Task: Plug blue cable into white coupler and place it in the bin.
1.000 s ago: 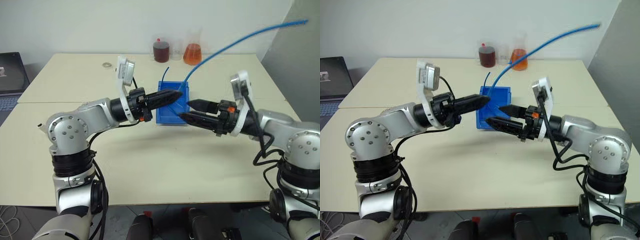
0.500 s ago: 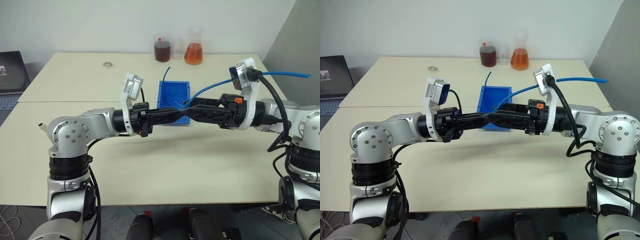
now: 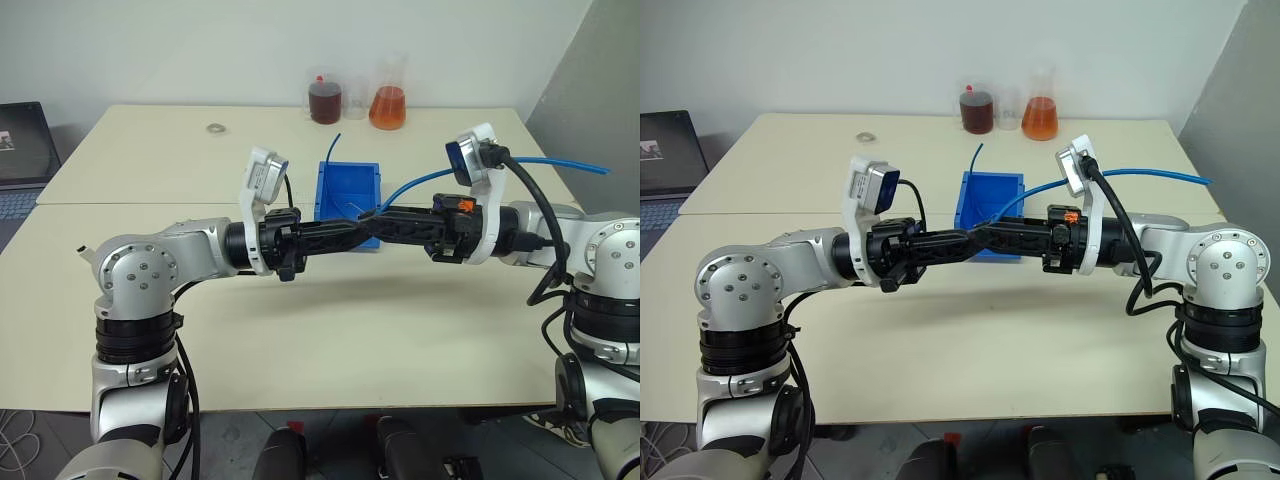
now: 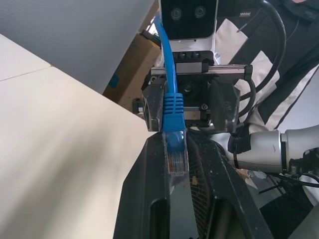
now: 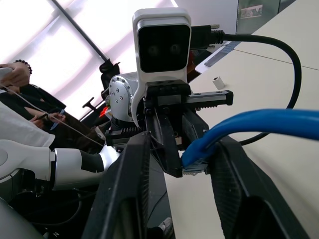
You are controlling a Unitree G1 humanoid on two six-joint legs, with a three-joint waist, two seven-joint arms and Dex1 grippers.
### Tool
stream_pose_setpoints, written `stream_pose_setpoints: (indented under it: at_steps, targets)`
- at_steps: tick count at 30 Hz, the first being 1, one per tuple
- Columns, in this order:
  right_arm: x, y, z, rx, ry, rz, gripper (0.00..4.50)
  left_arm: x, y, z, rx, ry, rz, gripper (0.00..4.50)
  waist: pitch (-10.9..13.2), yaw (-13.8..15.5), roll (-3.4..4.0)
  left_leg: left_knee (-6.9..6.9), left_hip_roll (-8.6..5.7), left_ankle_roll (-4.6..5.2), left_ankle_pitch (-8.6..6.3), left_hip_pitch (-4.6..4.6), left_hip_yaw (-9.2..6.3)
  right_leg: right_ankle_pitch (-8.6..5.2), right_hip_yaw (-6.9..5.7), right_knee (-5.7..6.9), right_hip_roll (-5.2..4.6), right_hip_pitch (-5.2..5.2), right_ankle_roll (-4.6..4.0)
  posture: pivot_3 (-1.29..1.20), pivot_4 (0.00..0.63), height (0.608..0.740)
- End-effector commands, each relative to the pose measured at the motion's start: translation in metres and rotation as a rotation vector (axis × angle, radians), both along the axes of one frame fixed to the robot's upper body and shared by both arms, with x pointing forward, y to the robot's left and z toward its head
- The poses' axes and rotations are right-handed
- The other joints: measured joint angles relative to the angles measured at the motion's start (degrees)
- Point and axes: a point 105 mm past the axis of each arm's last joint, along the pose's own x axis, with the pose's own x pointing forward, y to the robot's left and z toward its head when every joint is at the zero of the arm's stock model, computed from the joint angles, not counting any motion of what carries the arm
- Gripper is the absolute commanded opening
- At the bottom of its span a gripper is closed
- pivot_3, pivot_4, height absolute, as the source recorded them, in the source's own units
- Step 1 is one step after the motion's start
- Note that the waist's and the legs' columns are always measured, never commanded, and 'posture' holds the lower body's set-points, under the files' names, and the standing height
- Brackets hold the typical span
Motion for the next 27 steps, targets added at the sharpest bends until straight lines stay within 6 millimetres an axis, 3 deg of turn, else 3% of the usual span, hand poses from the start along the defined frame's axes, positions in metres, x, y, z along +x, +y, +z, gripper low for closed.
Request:
stream_pose_setpoints:
  at_steps: [1,3,14,15,21,27]
  targets:
    - [-0.010,0.000,0.009,0.032,-0.019,0.058,0.60,-0.002,0.002,0.003,-0.002,-0.035,0.009,0.23,0.0,0.0,0.00,0.00,0.00,0.00,0.00,0.00,0.00,0.00,0.00,0.00,0.00,0.00,0.00,0.00,0.150,0.740]
    - [-0.009,-0.002,0.009,0.035,-0.010,0.054,0.16,-0.003,0.003,0.002,0.000,-0.035,0.010,0.23,0.0,0.0,0.00,0.00,0.00,0.00,0.00,0.00,0.00,0.00,0.00,-0.01,0.00,0.00,0.00,0.00,0.150,0.740]
    - [-0.007,-0.001,0.009,0.033,-0.001,0.049,0.14,-0.002,0.006,0.003,-0.004,-0.056,0.020,0.23,0.0,0.0,0.00,0.00,0.00,0.00,0.00,0.00,0.00,0.00,0.00,-0.03,0.00,0.00,0.00,0.00,0.150,0.740]
    - [-0.006,0.000,0.008,0.030,-0.004,0.044,0.14,-0.001,0.007,0.003,-0.010,-0.054,0.026,0.93,0.0,0.0,0.00,-0.01,0.00,0.00,0.00,0.00,0.00,0.00,0.00,-0.02,0.00,0.00,0.01,0.00,0.150,0.740]
    - [-0.001,0.003,0.009,0.026,-0.023,0.017,0.14,-0.004,0.015,0.004,-0.006,-0.053,0.037,1.98,0.0,0.0,0.00,-0.01,0.00,0.00,0.00,0.00,0.01,-0.03,0.00,-0.04,0.00,0.00,0.05,0.00,0.150,0.740]
    - [0.003,0.002,0.009,0.022,-0.043,0.003,0.14,-0.012,0.036,-0.004,0.028,-0.049,0.128,3.23,0.0,-0.1,0.01,-0.05,0.03,0.00,-0.01,-0.01,0.02,-0.03,0.02,-0.06,0.00,-0.03,0.04,0.00,0.150,0.740]
